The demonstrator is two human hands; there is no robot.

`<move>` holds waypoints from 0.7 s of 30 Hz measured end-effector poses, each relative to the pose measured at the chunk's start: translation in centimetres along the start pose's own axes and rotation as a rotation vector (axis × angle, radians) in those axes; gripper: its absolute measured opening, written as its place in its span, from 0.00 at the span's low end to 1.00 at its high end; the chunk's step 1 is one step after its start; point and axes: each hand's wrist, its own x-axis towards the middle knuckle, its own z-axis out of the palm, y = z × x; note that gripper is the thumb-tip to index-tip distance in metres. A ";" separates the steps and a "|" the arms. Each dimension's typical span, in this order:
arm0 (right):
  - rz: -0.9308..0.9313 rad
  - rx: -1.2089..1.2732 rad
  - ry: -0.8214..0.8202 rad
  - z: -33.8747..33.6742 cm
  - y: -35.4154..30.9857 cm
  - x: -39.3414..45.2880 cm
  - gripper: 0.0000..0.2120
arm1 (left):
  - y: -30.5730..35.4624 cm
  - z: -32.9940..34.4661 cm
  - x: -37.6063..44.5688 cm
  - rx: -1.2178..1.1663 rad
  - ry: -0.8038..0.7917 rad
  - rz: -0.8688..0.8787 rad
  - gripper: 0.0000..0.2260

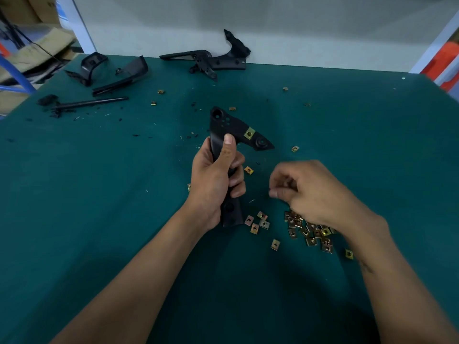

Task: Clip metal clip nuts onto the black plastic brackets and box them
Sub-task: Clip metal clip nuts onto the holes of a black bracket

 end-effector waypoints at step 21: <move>-0.049 1.222 0.626 0.2 -4.3 -0.5 0.07 | -0.8 1.0 -1.2 0.150 -0.365 -0.103 0.09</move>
